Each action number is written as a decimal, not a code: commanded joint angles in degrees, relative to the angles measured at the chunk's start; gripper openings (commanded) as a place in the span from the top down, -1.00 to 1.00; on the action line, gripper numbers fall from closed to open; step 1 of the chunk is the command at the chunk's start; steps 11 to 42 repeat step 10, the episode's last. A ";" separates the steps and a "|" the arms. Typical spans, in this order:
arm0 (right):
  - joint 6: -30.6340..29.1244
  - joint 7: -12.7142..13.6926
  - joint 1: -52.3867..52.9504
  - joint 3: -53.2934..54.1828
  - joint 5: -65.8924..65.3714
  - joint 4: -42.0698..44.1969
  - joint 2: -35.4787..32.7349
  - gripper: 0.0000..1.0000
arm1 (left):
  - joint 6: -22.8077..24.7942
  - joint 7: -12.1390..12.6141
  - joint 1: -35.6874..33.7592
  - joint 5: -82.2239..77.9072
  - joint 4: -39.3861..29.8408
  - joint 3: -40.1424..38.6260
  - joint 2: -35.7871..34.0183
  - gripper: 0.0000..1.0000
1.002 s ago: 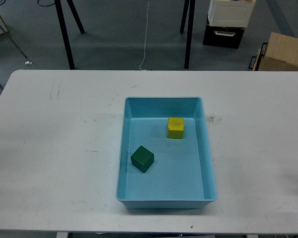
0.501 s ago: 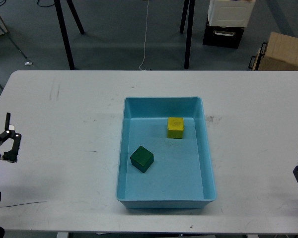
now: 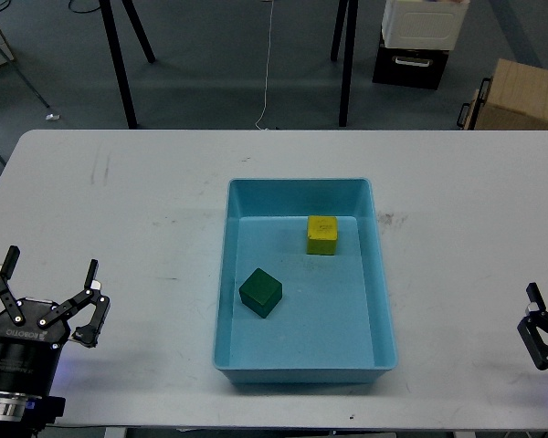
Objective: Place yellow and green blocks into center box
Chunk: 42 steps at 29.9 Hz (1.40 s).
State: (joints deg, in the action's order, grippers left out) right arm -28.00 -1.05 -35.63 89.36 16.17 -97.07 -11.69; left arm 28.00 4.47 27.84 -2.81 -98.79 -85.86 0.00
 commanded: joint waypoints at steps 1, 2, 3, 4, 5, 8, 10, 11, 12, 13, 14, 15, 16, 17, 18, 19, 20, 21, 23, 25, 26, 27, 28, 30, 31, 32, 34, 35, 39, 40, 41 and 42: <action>0.00 0.00 0.03 0.02 0.00 -0.05 0.00 -0.99 | 0.00 -0.07 0.20 0.00 0.00 -0.10 0.00 -1.00; 0.00 0.00 0.03 0.02 0.00 -0.14 0.00 -0.99 | 0.00 -0.07 0.28 0.00 0.00 -0.18 0.00 -1.00; 0.00 0.00 0.03 0.02 0.00 -0.31 0.00 -0.99 | 0.00 -0.16 0.37 0.00 0.00 -0.27 0.00 -1.00; 0.00 0.00 0.03 0.02 0.00 -0.58 0.00 -0.99 | 0.00 -0.16 0.37 0.00 -0.09 -0.36 0.00 -1.00; 0.00 0.00 0.03 0.02 0.00 -0.75 0.00 -0.99 | 0.00 -0.16 0.37 0.09 -0.09 -0.36 0.00 -1.00; 0.00 0.00 0.03 0.11 0.00 -0.84 0.00 -0.99 | 0.00 -0.25 0.37 0.09 -0.09 -0.27 0.00 -1.00; 0.00 -0.09 0.12 0.02 -0.26 -0.75 0.00 -0.98 | 0.00 -0.25 0.29 0.09 0.00 -0.27 0.00 -1.00; 0.00 -0.09 0.12 0.02 -0.26 -0.75 0.00 -0.98 | 0.00 -0.25 0.29 0.09 0.00 -0.27 0.00 -1.00; 0.00 -0.09 0.12 0.02 -0.26 -0.75 0.00 -0.98 | 0.00 -0.25 0.29 0.09 0.00 -0.27 0.00 -1.00; 0.00 -0.09 0.12 0.02 -0.26 -0.75 0.00 -0.98 | 0.00 -0.25 0.29 0.09 0.00 -0.27 0.00 -1.00; 0.00 -0.09 0.12 0.02 -0.26 -0.75 0.00 -0.98 | 0.00 -0.25 0.29 0.09 0.00 -0.27 0.00 -1.00; 0.00 -0.09 0.12 0.02 -0.26 -0.75 0.00 -0.98 | 0.00 -0.25 0.29 0.09 0.00 -0.27 0.00 -1.00; 0.00 -0.09 0.12 0.02 -0.26 -0.75 0.00 -0.98 | 0.00 -0.25 0.29 0.09 0.00 -0.27 0.00 -1.00; 0.00 -0.09 0.12 0.02 -0.26 -0.75 0.00 -0.98 | 0.00 -0.25 0.29 0.09 0.00 -0.27 0.00 -1.00; 0.00 -0.09 0.12 0.02 -0.26 -0.75 0.00 -0.98 | 0.00 -0.25 0.29 0.09 0.00 -0.27 0.00 -1.00; 0.00 -0.09 0.12 0.02 -0.26 -0.75 0.00 -0.98 | 0.00 -0.25 0.29 0.09 0.00 -0.27 0.00 -1.00; 0.00 -0.09 0.12 0.02 -0.26 -0.75 0.00 -0.98 | 0.00 -0.25 0.29 0.09 0.00 -0.27 0.00 -1.00; 0.00 -0.09 0.12 0.02 -0.26 -0.75 0.00 -0.98 | 0.00 -0.25 0.29 0.09 0.00 -0.27 0.00 -1.00; 0.00 -0.09 0.12 0.02 -0.26 -0.75 0.00 -0.98 | 0.00 -0.25 0.29 0.09 0.00 -0.27 0.00 -1.00; 0.00 -0.09 0.12 0.02 -0.26 -0.75 0.00 -0.98 | 0.00 -0.25 0.29 0.09 0.00 -0.27 0.00 -1.00; 0.00 -0.09 0.12 0.02 -0.26 -0.75 0.00 -0.98 | 0.00 -0.25 0.29 0.09 0.00 -0.27 0.00 -1.00; 0.00 -0.09 0.12 0.02 -0.26 -0.75 0.00 -0.98 | 0.00 -0.25 0.29 0.09 0.00 -0.27 0.00 -1.00; 0.00 -0.09 0.12 0.02 -0.26 -0.75 0.00 -0.98 | 0.00 -0.25 0.29 0.09 0.00 -0.27 0.00 -1.00; 0.00 -0.09 0.12 0.02 -0.26 -0.75 0.00 -0.98 | 0.00 -0.25 0.29 0.09 0.00 -0.27 0.00 -1.00; 0.00 -0.09 0.12 0.02 -0.26 -0.75 0.00 -0.98 | 0.00 -0.25 0.29 0.09 0.00 -0.27 0.00 -1.00; 0.00 -0.09 0.12 0.02 -0.26 -0.75 0.00 -0.98 | 0.00 -0.25 0.29 0.09 0.00 -0.27 0.00 -1.00; 0.00 -0.09 0.12 0.02 -0.26 -0.75 0.00 -0.98 | 0.00 -0.25 0.29 0.09 0.00 -0.27 0.00 -1.00; 0.00 -0.09 0.12 0.02 -0.26 -0.75 0.00 -0.98 | 0.00 -0.25 0.29 0.09 0.00 -0.27 0.00 -1.00; 0.00 -0.09 0.12 0.02 -0.26 -0.75 0.00 -0.98 | 0.00 -0.25 0.29 0.09 0.00 -0.27 0.00 -1.00; 0.00 -0.09 0.12 0.02 -0.26 -0.75 0.00 -0.98 | 0.00 -0.25 0.29 0.09 0.00 -0.27 0.00 -1.00; 0.00 -0.09 0.12 0.02 -0.26 -0.75 0.00 -0.98 | 0.00 -0.25 0.29 0.09 0.00 -0.27 0.00 -1.00; 0.00 -0.09 0.12 0.02 -0.26 -0.75 0.00 -0.98 | 0.00 -0.25 0.29 0.09 0.00 -0.27 0.00 -1.00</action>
